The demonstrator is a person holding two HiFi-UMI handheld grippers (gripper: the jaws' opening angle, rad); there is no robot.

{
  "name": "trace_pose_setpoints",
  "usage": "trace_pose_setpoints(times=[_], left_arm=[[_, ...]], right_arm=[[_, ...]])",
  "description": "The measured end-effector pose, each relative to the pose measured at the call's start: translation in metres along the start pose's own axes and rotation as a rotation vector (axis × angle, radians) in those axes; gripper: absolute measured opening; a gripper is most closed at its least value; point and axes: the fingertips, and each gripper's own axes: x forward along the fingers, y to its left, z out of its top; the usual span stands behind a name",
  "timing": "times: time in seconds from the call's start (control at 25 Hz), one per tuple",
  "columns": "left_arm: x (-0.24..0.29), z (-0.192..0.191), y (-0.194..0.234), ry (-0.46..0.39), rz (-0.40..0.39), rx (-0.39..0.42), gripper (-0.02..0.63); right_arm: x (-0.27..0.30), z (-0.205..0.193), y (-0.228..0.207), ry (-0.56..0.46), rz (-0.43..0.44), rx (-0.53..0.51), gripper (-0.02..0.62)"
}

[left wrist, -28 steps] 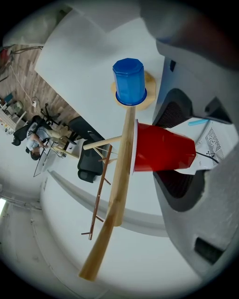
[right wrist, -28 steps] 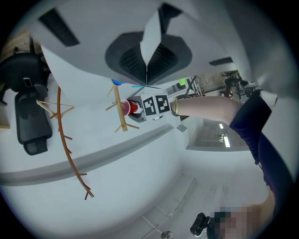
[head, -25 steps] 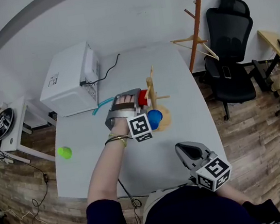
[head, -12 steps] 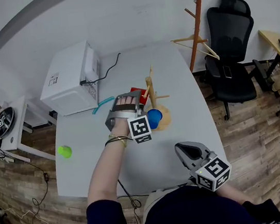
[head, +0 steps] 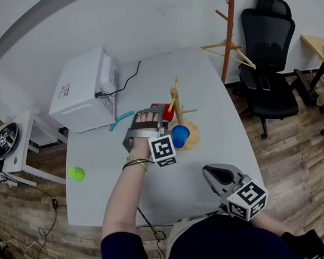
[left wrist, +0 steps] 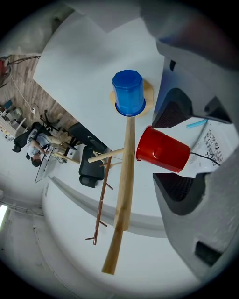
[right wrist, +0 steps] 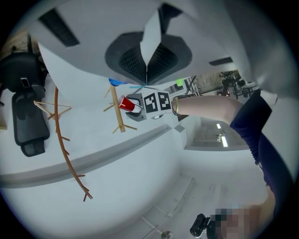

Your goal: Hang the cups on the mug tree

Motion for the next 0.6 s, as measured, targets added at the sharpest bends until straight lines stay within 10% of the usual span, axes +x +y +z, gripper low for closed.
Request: trace_pose_setpoints(times=[0.6], left_arm=[[-0.028, -0.005, 0.000, -0.055, 0.021, -0.122, 0.290]], right_arm=[[0.016, -0.004, 0.023, 0.009, 0.052, 0.003, 0.029]])
